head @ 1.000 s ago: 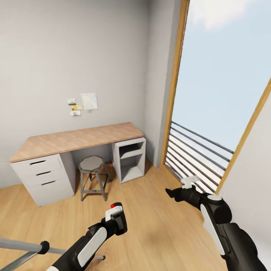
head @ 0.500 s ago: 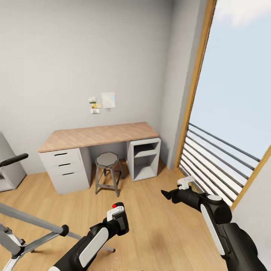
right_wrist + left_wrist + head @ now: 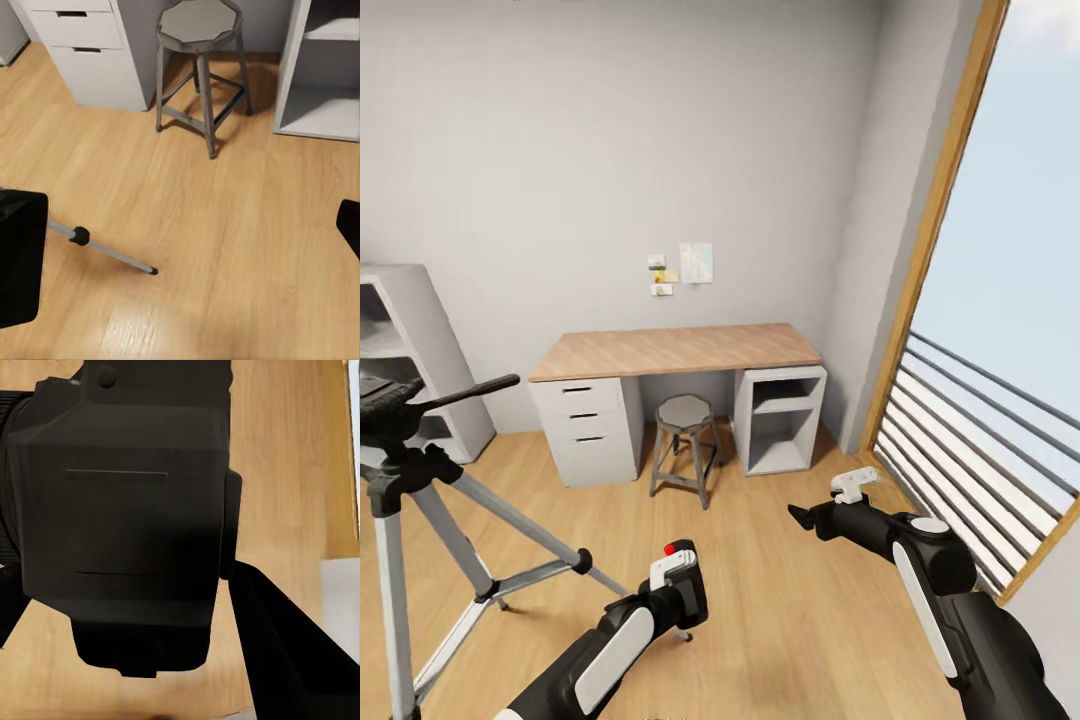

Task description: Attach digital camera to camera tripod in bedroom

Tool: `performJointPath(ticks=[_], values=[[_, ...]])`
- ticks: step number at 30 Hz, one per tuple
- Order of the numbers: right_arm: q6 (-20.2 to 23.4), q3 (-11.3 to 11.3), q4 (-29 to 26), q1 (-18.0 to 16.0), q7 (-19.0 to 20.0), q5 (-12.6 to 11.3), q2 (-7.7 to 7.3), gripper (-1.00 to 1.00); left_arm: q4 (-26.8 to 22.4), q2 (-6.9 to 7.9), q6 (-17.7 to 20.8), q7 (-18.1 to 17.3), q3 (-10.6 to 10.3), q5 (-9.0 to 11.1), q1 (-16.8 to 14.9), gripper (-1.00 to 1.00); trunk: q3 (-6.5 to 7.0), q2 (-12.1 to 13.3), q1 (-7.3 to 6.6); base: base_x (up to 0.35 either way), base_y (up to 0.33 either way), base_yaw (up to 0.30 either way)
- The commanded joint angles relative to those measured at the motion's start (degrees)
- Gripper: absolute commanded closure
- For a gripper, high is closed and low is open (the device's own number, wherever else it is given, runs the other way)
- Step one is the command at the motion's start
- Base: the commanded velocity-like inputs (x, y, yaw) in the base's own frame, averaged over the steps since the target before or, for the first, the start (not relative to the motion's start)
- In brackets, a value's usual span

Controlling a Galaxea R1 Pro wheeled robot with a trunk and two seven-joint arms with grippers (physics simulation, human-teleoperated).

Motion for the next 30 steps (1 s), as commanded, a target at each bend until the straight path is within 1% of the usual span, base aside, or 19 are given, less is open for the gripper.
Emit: performJointPath(ticks=[1,15,19,25,30], values=[[0.3,0.0,-0.1,0.0,0.1,0.0,-0.04,-1.00,-0.1,0.05,0.1,0.4,-0.3,0.3,-0.1,1.00,-0.09,-0.1,0.01,-0.031,-0.009,0.284],[0.3,0.1,-0.1,0.1,0.1,0.0,-0.07,-1.00,-0.1,0.13,0.1,0.4,-0.5,0.3,-0.1,1.00,-0.09,-0.1,0.01,-0.011,-0.003,0.284],[0.3,0.1,-0.1,0.1,0.1,0.0,-0.09,-1.00,-0.1,0.12,0.4,0.3,-0.9,0.3,-0.1,1.00,-0.09,-0.1,0.01,-0.001,0.000,0.284],[0.3,0.1,-0.1,0.1,0.1,0.0,-0.07,-1.00,-0.1,0.05,0.6,0.4,-3.2,0.3,-0.1,1.00,-0.09,-0.1,0.01,0.000,0.000,0.284],[0.3,0.1,-0.1,0.1,0.1,0.0,-0.04,-1.00,-0.1,0.03,0.7,0.4,-4.1,0.3,-0.1,1.00,-0.09,-0.1,0.01,-0.090,0.000,0.284]])
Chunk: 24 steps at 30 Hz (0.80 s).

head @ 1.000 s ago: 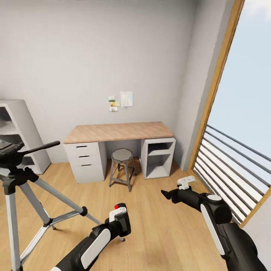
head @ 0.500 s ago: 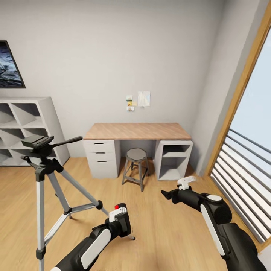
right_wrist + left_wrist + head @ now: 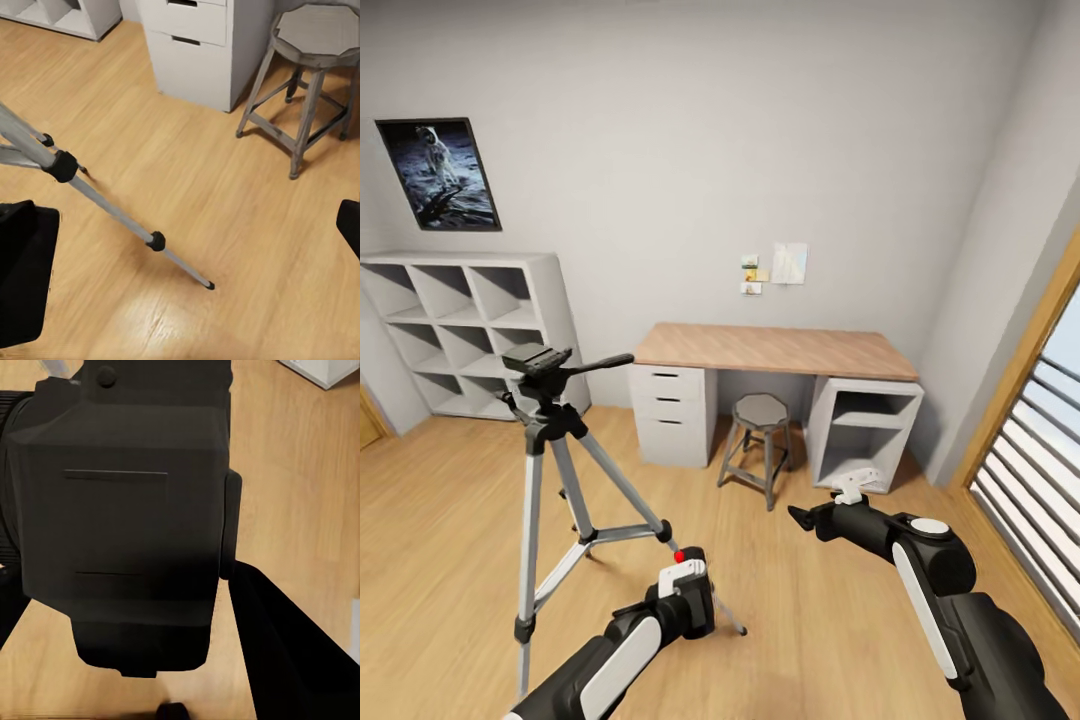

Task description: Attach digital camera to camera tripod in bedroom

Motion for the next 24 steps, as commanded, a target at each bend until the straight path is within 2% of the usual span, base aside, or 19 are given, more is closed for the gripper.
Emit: performJointPath(ticks=[1,7,16,24], values=[[0.3,0.0,-0.1,0.0,0.1,0.0,-0.04,-1.00,-0.1,0.05,0.1,0.4,-0.4,0.3,-0.1,1.00,-0.10,-0.1,0.00,-0.236,0.000,0.284],[0.3,0.0,-0.1,0.0,0.1,0.0,-0.04,-1.00,-0.1,0.30,0.3,0.2,-0.7,0.4,-0.1,1.00,-0.10,-0.1,0.00,-0.181,0.000,0.284],[0.3,-0.1,-0.1,-0.1,0.1,0.0,-0.11,-1.00,-0.1,1.07,1.1,0.5,-1.1,0.4,2.3,1.00,-0.10,-0.1,0.00,-0.021,0.000,0.284],[0.3,-0.2,-0.1,0.0,0.1,0.0,-0.08,-1.00,0.0,1.85,1.3,0.7,-0.5,0.3,3.5,1.00,-0.10,-0.1,0.00,-0.003,0.000,0.284]])
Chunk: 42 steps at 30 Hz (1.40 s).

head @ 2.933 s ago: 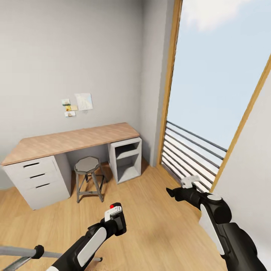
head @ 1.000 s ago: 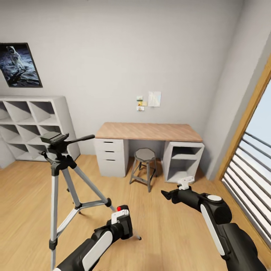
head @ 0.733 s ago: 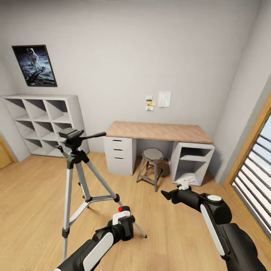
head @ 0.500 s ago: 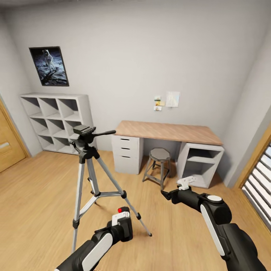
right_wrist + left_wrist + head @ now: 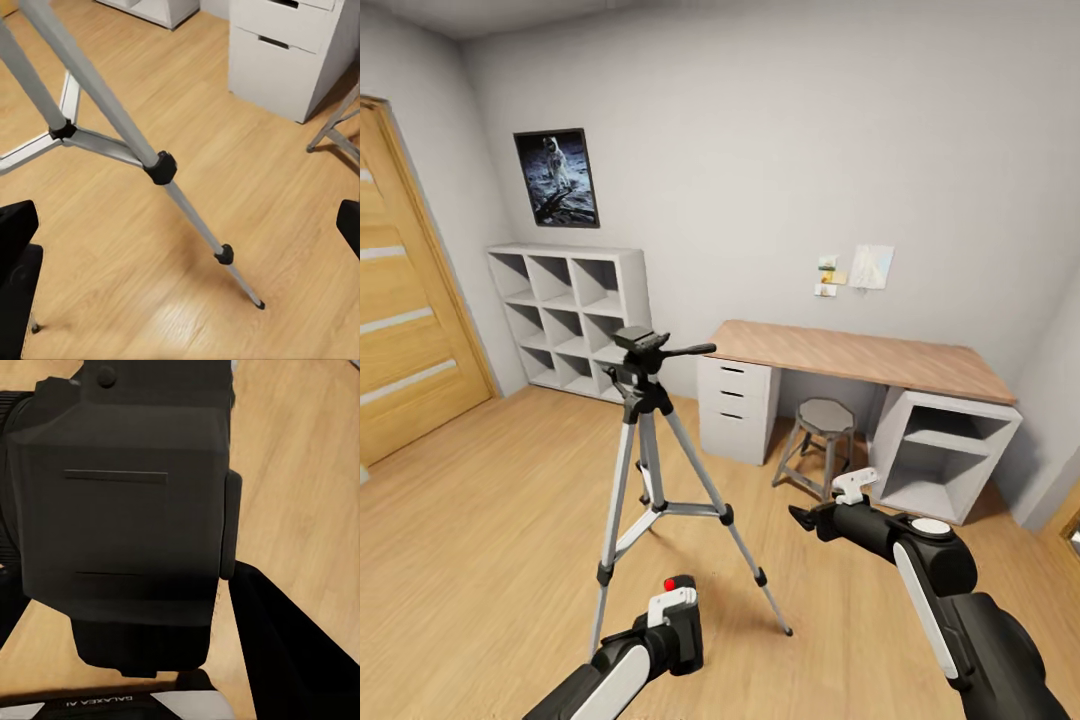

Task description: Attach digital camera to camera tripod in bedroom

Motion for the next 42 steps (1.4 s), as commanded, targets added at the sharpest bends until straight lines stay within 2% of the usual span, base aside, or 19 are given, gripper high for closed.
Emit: performJointPath(ticks=[1,7,10,13,14,15,16,20,21,23,25,28,29,32,33,42], values=[[0.3,0.0,-0.1,0.0,0.1,0.0,-0.05,-1.00,-0.1,0.10,0.0,0.4,-0.2,0.4,-0.1,1.00,-0.09,-0.1,0.02,-0.001,0.000,0.284],[0.3,0.0,-0.1,0.0,0.1,0.0,-0.07,-1.00,-0.6,0.61,-0.2,0.5,0.1,0.4,0.1,1.00,-0.09,-0.1,0.02,0.000,0.000,0.284],[0.3,0.0,-0.1,0.0,0.1,0.0,-0.07,-1.00,-2.1,2.10,-0.4,0.6,1.0,0.7,0.9,1.00,-0.09,-0.1,0.02,0.000,0.000,0.284],[0.3,0.1,-0.1,0.1,0.1,0.0,-0.09,-1.00,-5.7,4.67,-0.7,0.6,4.0,1.0,3.0,1.00,-0.09,-0.1,0.02,0.000,0.000,0.284],[0.4,0.1,-0.1,0.1,0.2,0.0,-0.18,-1.00,-9.4,6.35,-0.9,0.5,6.7,1.0,5.5,1.00,-0.09,-0.1,0.02,0.000,0.000,0.284],[0.4,0.1,-0.1,0.1,0.2,0.0,-0.18,-1.00,-9.4,6.35,-0.9,0.5,6.7,1.0,5.5,1.00,-0.09,-0.1,0.02,0.000,0.000,0.284],[0.4,0.2,-0.1,0.1,0.3,0.0,-0.37,-1.00,-13.2,7.66,-1.0,0.4,9.4,1.0,8.2,1.00,-0.09,-0.1,0.02,0.000,0.000,0.284],[0.4,0.1,-0.1,0.2,0.3,0.0,-1.02,-1.00,-18.8,9.08,-1.2,0.4,13.7,0.7,12.5,1.00,-0.09,-0.1,0.02,0.000,0.000,0.283],[0.4,-0.3,-0.1,0.2,0.4,0.0,-1.89,-1.00,-21.4,9.71,-1.4,0.5,16.8,0.5,14.8,1.00,-0.09,-0.1,0.02,0.000,0.000,0.275],[0.4,-0.3,-0.1,0.3,0.4,0.0,-3.04,-1.00,-22.3,9.90,-1.9,0.4,18.7,0.6,16.1,1.00,-0.09,-0.1,0.02,0.000,0.000,0.273],[0.4,-0.3,-0.1,0.9,0.9,0.0,-6.27,-1.00,-24.2,10.17,-2.5,0.2,22.6,0.6,18.7,1.00,-0.09,-0.1,0.02,0.000,0.000,0.270],[0.3,-0.4,-0.1,1.6,2.9,0.0,-8.65,-1.00,-25.0,10.27,-2.7,0.2,25.0,0.5,20.1,1.00,-0.09,-0.1,0.02,0.000,0.000,0.268],[0.2,-0.4,0.0,2.4,5.5,0.0,-10.75,-1.00,-25.4,10.32,-2.8,0.3,26.7,0.4,21.0,1.00,-0.09,-0.1,0.02,0.000,0.000,0.259],[0.0,-0.5,0.0,3.1,7.5,0.1,-12.48,-1.00,-25.5,10.35,-2.9,0.4,27.9,0.4,21.5,1.00,-0.09,-0.1,0.02,0.000,0.000,0.254],[-0.3,-0.6,0.0,4.0,8.8,0.0,-13.80,-1.00,-25.5,10.31,-2.9,0.4,28.8,0.4,21.8,1.00,-0.09,-0.1,0.02,0.000,0.000,0.218],[-1.3,-1.0,0.0,4.7,9.7,-0.1,-14.67,-1.00,-25.3,10.35,-2.9,0.5,29.4,0.5,22.0,1.00,-0.09,-0.1,0.02,0.067,-0.014,0.141]])
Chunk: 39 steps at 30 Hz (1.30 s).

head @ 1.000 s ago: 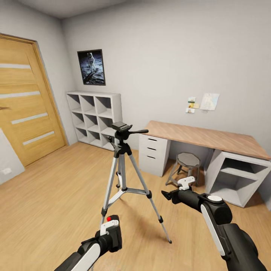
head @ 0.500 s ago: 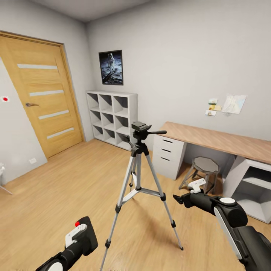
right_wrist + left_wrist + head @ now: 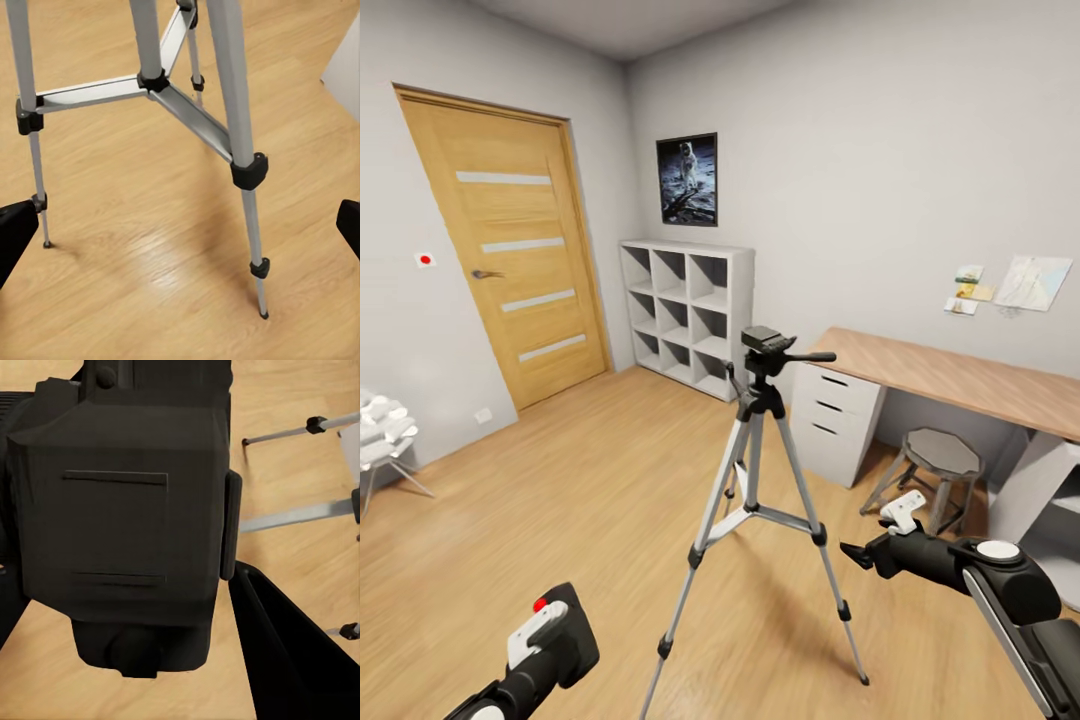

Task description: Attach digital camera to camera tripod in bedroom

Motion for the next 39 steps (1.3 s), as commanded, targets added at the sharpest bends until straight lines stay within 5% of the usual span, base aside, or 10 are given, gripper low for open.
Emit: performJointPath(ticks=[1,18,39], values=[[0.3,0.0,0.0,0.0,0.1,0.0,-0.05,-1.00,-0.1,0.05,0.1,0.4,-0.1,0.3,0.0,1.00,-0.08,-0.1,0.04,0.212,-0.066,0.047],[0.3,0.0,-0.1,0.1,0.3,-0.1,-0.05,-1.00,0.0,0.07,-0.1,0.4,0.1,0.3,0.3,1.00,-0.07,-0.1,0.04,0.266,-0.137,0.021],[0.6,0.1,-0.1,0.2,0.2,0.0,-0.08,-1.00,0.1,0.07,0.2,0.3,2.3,0.6,0.3,1.00,0.05,-0.1,0.04,0.028,-0.064,0.226]])
